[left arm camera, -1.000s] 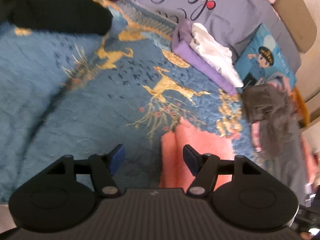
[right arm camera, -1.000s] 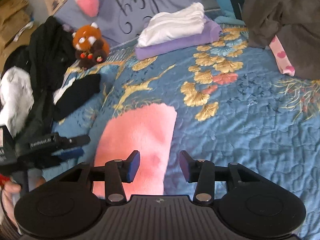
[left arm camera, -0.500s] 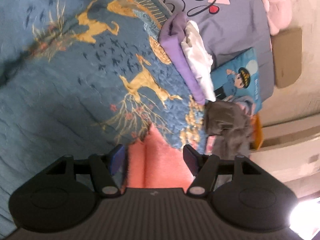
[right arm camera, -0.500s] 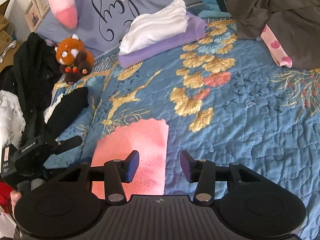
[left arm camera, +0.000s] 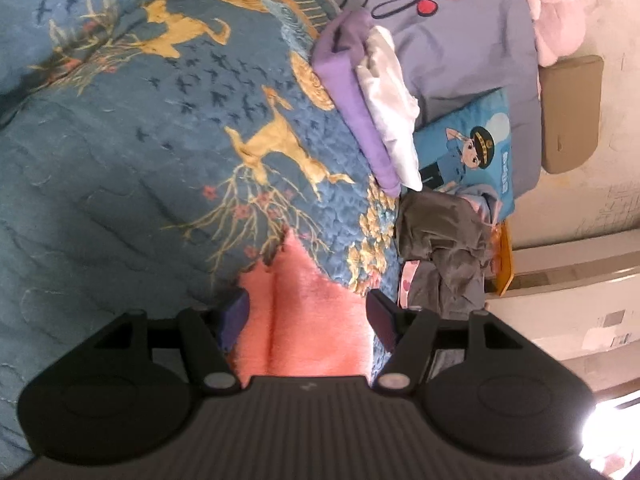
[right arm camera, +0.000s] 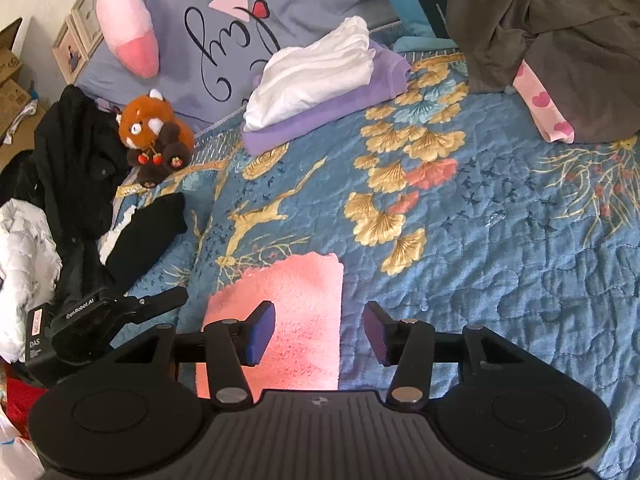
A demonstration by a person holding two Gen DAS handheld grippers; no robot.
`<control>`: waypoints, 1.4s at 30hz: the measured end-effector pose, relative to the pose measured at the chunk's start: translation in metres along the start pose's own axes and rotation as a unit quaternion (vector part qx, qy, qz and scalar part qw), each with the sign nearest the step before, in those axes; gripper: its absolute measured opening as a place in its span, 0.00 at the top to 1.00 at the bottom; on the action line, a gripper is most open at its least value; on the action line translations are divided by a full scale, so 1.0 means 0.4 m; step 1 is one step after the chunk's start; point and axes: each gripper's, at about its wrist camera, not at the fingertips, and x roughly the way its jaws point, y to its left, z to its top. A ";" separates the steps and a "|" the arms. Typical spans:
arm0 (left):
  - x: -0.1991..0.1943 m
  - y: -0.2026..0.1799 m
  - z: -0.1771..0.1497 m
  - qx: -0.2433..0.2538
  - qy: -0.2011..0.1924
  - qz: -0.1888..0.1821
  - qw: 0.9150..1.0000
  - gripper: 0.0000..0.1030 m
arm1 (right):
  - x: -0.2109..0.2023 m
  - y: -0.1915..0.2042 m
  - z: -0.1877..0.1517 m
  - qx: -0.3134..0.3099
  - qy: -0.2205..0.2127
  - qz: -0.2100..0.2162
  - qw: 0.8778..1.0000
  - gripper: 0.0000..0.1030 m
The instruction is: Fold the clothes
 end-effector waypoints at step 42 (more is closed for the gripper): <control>0.104 -0.132 0.031 0.092 0.001 0.081 0.992 0.90 | -0.015 -0.029 -0.016 0.003 0.006 0.009 1.000 0.51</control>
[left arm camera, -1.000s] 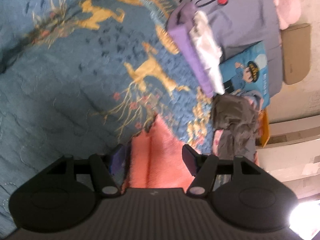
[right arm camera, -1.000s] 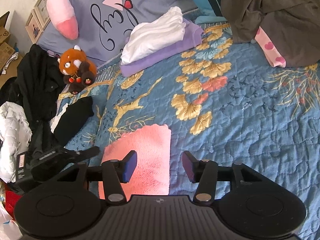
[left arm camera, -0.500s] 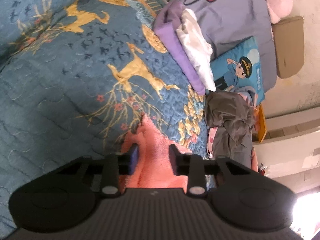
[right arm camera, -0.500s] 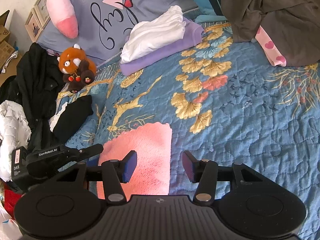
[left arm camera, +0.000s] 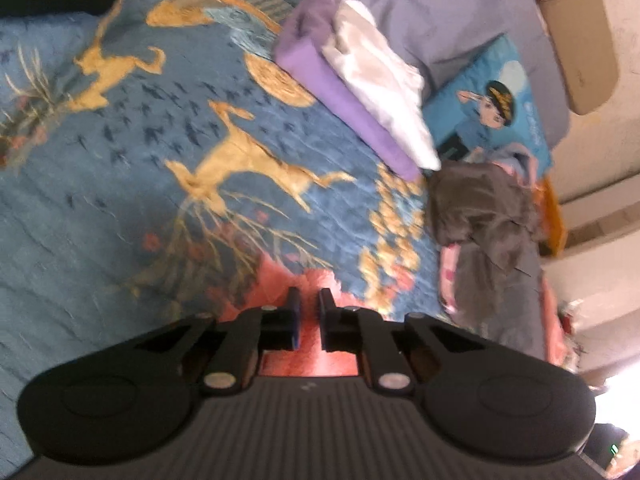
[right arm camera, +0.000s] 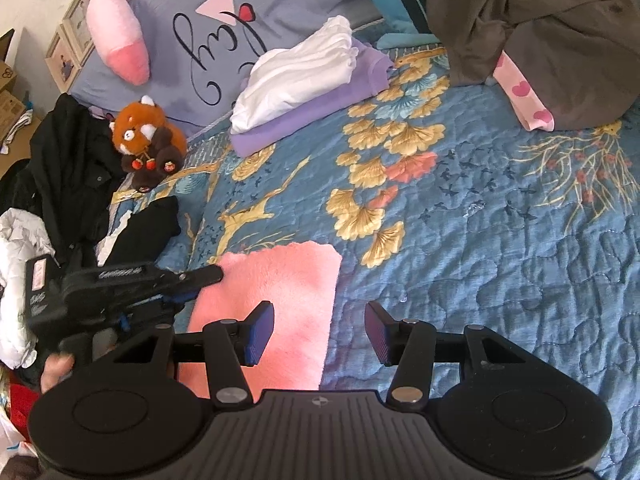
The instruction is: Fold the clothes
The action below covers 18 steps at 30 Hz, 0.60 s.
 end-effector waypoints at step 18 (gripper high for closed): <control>-0.094 -0.047 -0.160 0.007 0.007 -0.027 1.000 0.40 | 0.120 -0.068 0.029 0.124 0.054 0.043 0.990 0.42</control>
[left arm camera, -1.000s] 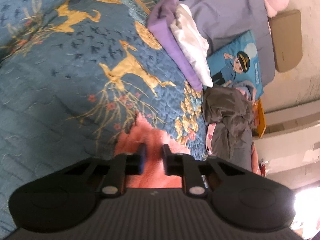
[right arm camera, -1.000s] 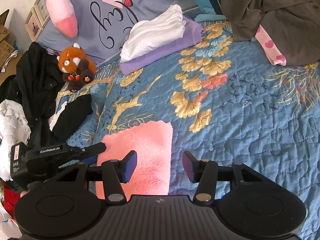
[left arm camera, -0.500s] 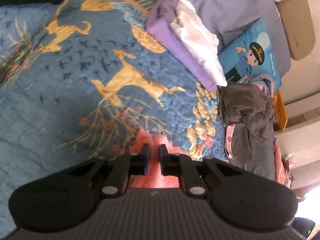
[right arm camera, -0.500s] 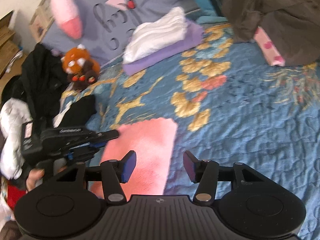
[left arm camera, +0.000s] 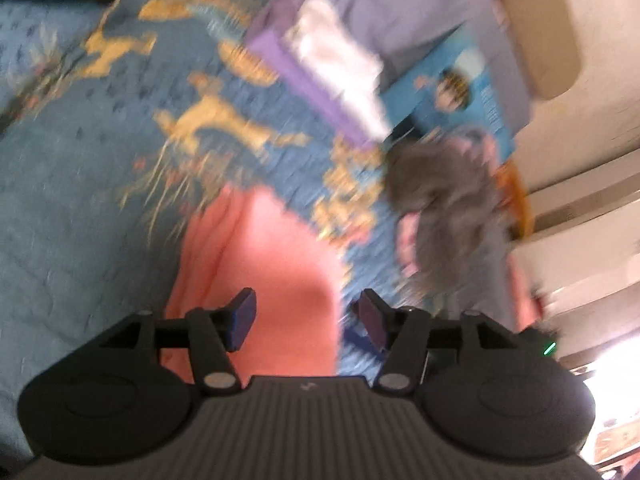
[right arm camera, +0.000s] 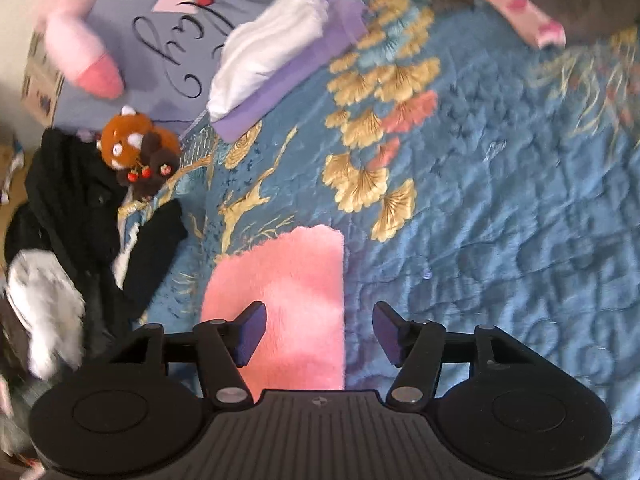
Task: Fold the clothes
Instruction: 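Grasp the folded fleece edge with the right tool and tuck it under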
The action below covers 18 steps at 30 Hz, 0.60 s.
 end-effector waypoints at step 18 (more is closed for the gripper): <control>-0.022 0.059 -0.071 -0.064 0.020 -0.009 0.998 0.34 | 0.006 -0.067 0.029 0.010 -0.022 0.019 1.000 0.90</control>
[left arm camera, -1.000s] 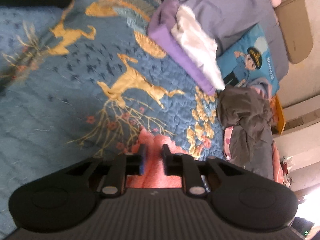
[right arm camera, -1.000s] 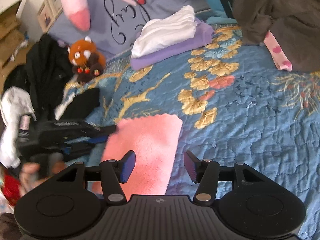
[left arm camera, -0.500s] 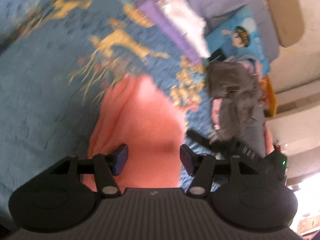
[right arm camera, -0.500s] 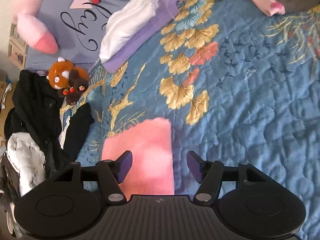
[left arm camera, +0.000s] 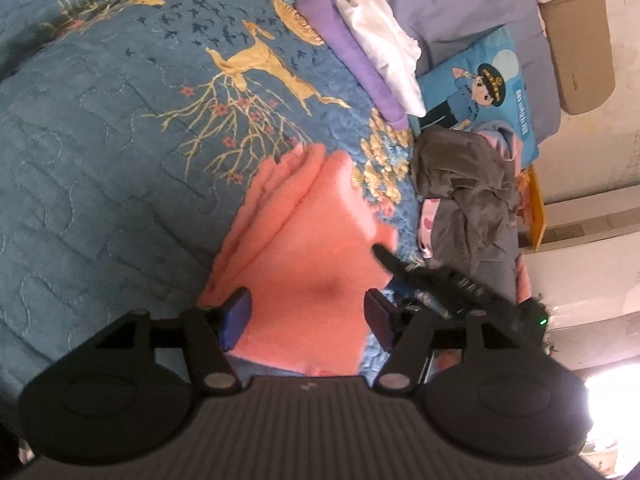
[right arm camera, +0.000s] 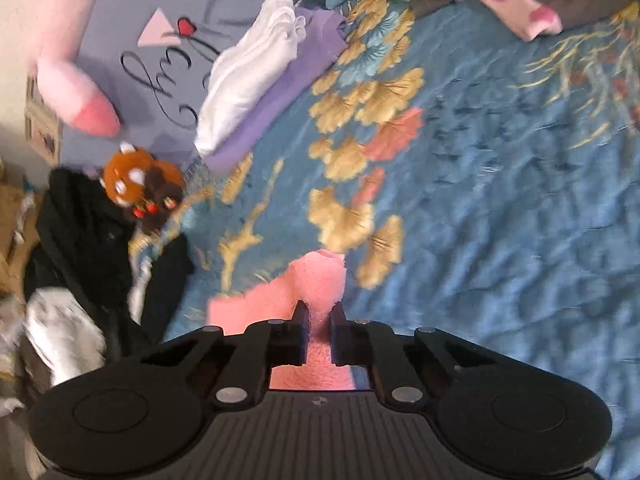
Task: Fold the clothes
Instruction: 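Grasp the folded fleece edge with the right tool and tuck it under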
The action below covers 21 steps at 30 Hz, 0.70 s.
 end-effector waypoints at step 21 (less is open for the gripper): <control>-0.007 0.000 -0.084 -0.045 0.010 -0.007 0.999 0.26 | -0.103 0.083 -0.242 -0.230 0.054 -0.026 0.971 0.48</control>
